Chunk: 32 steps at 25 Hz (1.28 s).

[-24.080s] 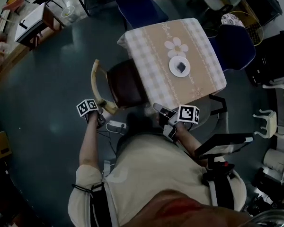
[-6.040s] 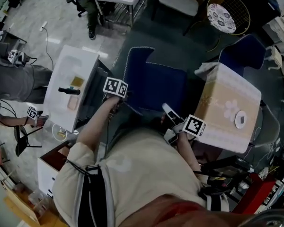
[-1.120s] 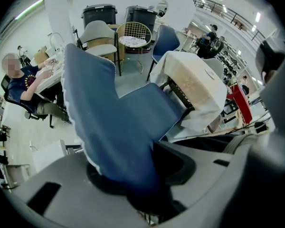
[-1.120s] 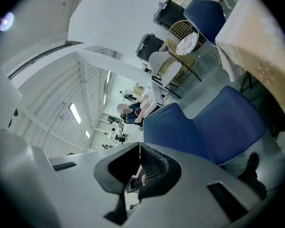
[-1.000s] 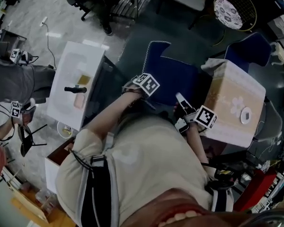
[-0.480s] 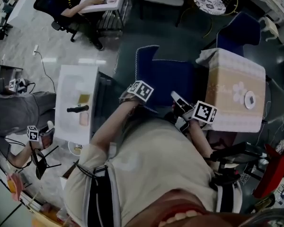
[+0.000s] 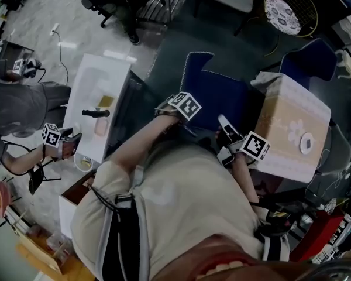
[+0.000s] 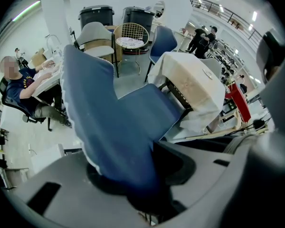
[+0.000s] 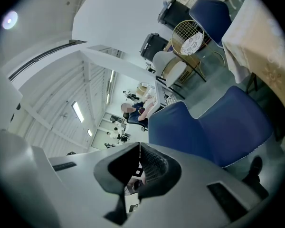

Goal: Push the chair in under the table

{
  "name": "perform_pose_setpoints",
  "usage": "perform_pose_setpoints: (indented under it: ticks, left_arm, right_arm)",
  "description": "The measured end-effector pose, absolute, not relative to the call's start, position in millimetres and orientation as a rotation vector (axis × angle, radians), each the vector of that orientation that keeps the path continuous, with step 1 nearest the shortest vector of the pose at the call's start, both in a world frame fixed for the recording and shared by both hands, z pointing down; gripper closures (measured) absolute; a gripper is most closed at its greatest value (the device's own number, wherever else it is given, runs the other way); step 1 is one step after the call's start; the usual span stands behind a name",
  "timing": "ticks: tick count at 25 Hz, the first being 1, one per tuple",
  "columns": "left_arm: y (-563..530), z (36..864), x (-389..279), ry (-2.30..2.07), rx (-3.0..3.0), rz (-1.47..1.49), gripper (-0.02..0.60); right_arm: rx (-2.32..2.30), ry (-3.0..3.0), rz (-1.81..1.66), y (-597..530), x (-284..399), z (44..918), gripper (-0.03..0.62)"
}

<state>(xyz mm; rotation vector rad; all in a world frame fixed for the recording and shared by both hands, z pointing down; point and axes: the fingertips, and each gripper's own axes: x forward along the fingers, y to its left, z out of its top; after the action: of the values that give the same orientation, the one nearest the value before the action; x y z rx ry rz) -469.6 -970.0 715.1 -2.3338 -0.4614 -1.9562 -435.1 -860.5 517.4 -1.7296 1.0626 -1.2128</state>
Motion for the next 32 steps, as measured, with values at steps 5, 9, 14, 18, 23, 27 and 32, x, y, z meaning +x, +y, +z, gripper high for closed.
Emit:
perform_pose_setpoints:
  ticks: [5, 9, 14, 18, 23, 27, 32]
  left_arm:
    - [-981.4, 716.1, -463.8, -0.434, -2.364, -1.94, 0.42]
    - [-979.9, 713.2, -473.9, -0.453, -2.324, -1.966, 0.42]
    - [-968.5, 710.7, -464.9, -0.478, -2.319, -1.967, 0.42]
    - [-973.8, 707.1, -461.0, -0.46, -2.329, -1.963, 0.42]
    - [-955.7, 705.8, -458.3, -0.45, -2.308, -1.971, 0.42]
    - [-949.4, 710.3, -448.7, -0.447, -2.272, -1.96, 0.417]
    - [-969.8, 717.9, -465.4, -0.438, -2.242, -1.969, 0.416]
  right_arm:
    - [-1.767, 1.041, -1.241, -860.0, -427.8, 529.2, 0.582]
    - [-1.737, 1.025, -1.165, -860.2, -436.1, 520.9, 0.582]
    - [-1.735, 0.997, -1.178, -848.3, -428.7, 518.5, 0.582]
    - [-1.746, 0.986, -1.171, -846.1, -423.5, 519.3, 0.582]
    - [-1.726, 0.963, -1.177, -825.2, -425.1, 516.4, 0.582]
    - [-1.723, 0.948, -1.179, -823.1, -425.7, 520.3, 0.582]
    - [-1.752, 0.952, -1.202, -845.4, -428.6, 532.3, 0.582]
